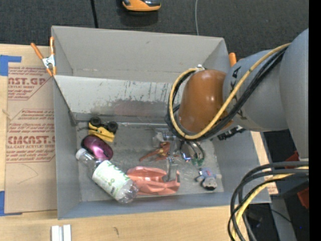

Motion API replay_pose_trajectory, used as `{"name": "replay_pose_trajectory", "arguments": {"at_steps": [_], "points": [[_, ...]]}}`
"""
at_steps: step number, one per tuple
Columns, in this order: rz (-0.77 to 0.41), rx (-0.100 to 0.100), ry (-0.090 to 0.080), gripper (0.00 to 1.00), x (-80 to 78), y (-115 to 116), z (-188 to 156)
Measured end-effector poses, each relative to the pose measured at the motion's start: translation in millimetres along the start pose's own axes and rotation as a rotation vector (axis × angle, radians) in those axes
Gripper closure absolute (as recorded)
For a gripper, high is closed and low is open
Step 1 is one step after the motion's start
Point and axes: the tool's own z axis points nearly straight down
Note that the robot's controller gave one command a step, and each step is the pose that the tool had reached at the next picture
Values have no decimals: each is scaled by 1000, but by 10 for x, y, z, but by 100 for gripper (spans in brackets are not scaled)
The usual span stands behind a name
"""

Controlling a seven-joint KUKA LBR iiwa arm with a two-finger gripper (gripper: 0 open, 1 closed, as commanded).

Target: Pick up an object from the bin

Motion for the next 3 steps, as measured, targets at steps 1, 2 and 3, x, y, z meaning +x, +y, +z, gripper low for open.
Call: {"name": "replay_pose_trajectory", "arguments": {"at_steps": [1,2,3], "points": [[-64,-5,15,0,-163,15,423],[-69,-14,19,100,-150,70,399],[-69,-14,19,100,-150,70,399]]}}
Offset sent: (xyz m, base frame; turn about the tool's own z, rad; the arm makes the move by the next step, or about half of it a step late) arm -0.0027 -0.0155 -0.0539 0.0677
